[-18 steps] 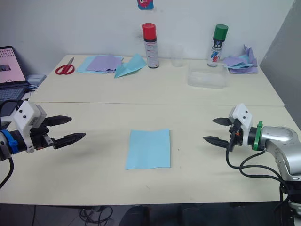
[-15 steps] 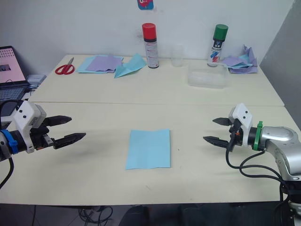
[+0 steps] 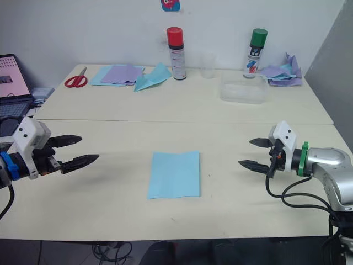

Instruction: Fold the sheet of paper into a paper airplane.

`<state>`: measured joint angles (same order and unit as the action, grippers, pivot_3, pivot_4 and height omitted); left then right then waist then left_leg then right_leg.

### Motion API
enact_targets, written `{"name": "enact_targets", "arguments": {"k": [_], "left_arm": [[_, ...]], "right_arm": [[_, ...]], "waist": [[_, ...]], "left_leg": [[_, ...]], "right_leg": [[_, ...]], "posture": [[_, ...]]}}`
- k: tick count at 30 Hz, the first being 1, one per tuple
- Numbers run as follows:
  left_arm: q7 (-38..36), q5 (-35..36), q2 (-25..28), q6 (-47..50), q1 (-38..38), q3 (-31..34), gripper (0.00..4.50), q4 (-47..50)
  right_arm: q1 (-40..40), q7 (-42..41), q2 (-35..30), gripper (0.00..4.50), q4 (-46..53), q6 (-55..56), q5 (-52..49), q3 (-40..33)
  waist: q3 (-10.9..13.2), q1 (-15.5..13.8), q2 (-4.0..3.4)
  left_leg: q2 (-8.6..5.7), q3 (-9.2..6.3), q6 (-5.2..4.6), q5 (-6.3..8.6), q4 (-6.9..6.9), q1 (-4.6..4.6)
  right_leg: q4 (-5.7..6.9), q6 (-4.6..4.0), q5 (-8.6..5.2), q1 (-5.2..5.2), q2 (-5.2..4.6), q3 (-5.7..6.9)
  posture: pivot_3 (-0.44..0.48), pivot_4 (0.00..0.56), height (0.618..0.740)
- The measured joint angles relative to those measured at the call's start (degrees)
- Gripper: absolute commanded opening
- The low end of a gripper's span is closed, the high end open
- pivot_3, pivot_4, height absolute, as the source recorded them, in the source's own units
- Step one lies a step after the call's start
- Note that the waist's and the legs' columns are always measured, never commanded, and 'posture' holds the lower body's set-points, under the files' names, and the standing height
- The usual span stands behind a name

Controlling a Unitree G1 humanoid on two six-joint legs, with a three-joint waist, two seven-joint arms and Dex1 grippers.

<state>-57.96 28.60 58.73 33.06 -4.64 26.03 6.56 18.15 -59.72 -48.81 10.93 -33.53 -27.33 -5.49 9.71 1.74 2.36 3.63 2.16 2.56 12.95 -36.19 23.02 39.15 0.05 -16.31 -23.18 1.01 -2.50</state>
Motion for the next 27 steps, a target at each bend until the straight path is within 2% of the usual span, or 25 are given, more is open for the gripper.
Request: {"name": "enact_targets", "arguments": {"k": [6,9,14,21,27], "left_arm": [[0.97,0.64,-0.75,0.56,-0.04,0.13,4.5,0.2],[2.55,1.81,-3.0,1.85,-0.23,0.13,3.91,2.27],[6.6,5.61,-7.87,5.65,-2.93,-2.1,2.35,9.33],[12.93,2.67,-17.31,6.32,-5.48,-16.67,0.15,11.84],[16.18,-1.58,-22.47,5.46,-7.22,-24.4,0.07,10.11]], "right_arm": [[0.23,0.02,0.18,4.48,-0.05,0.09,0.16,0.05],[-0.31,0.2,0.55,4.5,-0.07,0.59,0.76,0.19],[-0.91,1.24,2.17,4.5,-0.25,0.69,1.48,1.7],[-0.96,2.39,4.15,4.5,-0.43,1.77,2.8,3.7],[-0.96,4.11,6.8,4.5,-0.42,1.85,3.57,4.97]], "waist": [[0.0,-0.01,0.0],[0.0,-0.02,0.0],[-0.01,-0.05,0.01],[-0.01,-0.07,0.01],[-0.01,-0.04,0.01]], "left_leg": [[0.0,0.0,0.0,0.0,0.0,0.0],[0.0,-0.01,0.0,0.0,-0.02,0.01],[-0.04,-0.04,0.0,0.0,-0.14,0.03],[-0.07,-0.11,0.0,0.0,-0.56,0.04],[-0.09,-0.12,0.0,0.0,-0.79,-0.01]], "right_leg": [[0.0,0.0,0.0,0.0,0.0,0.0],[0.0,0.0,0.0,0.0,0.0,0.0],[0.08,0.02,0.01,0.04,-0.01,-0.01],[0.43,0.03,0.01,0.06,0.07,-0.01],[0.75,0.03,0.01,0.06,0.23,-0.07]], "posture": [[0.0,0.15,0.74],[0.0,0.15,0.74],[0.0,0.15,0.74],[0.0,0.15,0.74],[0.0,0.15,0.74]]}}
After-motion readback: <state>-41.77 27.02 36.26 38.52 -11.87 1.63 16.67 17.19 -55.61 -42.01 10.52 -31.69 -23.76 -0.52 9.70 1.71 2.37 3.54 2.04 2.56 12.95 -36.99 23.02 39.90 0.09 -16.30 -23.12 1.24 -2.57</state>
